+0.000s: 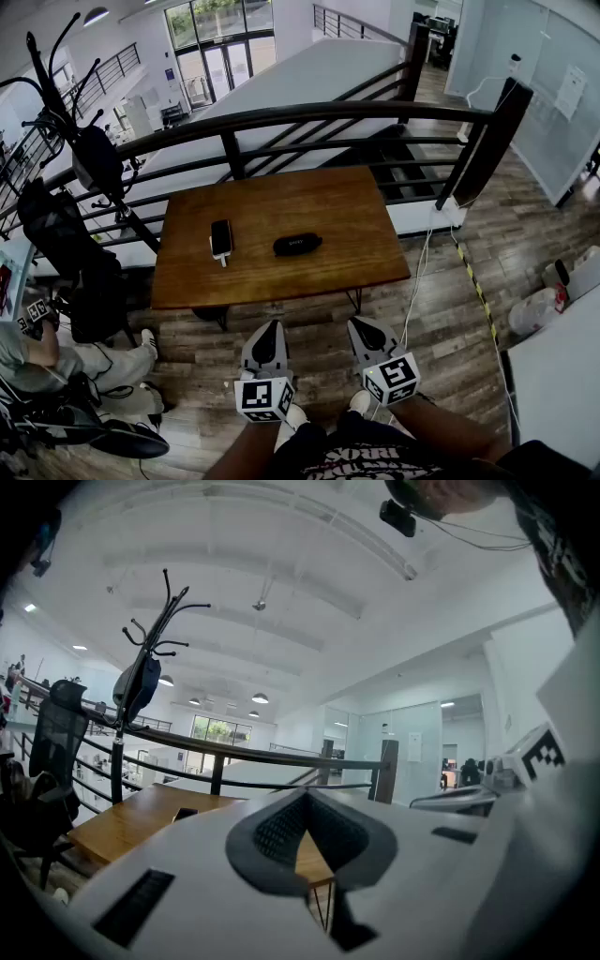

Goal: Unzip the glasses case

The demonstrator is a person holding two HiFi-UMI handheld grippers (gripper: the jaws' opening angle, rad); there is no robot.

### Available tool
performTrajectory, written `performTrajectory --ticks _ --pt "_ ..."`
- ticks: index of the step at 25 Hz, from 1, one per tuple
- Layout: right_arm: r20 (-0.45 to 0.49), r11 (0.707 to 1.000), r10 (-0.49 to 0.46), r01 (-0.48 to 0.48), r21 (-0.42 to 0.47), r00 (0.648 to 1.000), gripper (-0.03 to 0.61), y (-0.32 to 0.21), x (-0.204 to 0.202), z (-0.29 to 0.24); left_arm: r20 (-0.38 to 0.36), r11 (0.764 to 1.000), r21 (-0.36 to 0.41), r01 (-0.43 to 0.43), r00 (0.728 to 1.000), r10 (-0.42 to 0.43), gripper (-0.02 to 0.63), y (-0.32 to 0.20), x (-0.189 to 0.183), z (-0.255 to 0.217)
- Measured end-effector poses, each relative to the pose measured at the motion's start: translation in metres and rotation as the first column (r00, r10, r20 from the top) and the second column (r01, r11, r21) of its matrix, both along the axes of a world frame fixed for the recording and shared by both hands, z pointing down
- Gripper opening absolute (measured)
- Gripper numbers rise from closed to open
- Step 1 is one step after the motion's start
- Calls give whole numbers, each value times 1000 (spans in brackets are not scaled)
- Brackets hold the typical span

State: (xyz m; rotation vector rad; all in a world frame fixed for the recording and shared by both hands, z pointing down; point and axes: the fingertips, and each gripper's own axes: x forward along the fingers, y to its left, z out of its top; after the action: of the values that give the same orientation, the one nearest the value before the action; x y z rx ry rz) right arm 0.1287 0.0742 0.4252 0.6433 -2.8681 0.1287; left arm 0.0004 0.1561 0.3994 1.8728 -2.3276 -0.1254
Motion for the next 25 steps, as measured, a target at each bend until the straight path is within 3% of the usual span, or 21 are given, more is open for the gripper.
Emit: performTrajectory --ticks 13,25 --pt "13 999 8 -8 -34 1000 -2 2 -6 2 -1 1000 -4 -11 1000 11 3 3 -6 0" --pt "18 994 103 -102 -37 995 -2 -4 -43 -1 -17 999 8 -44 999 44 4 9 -68 6"
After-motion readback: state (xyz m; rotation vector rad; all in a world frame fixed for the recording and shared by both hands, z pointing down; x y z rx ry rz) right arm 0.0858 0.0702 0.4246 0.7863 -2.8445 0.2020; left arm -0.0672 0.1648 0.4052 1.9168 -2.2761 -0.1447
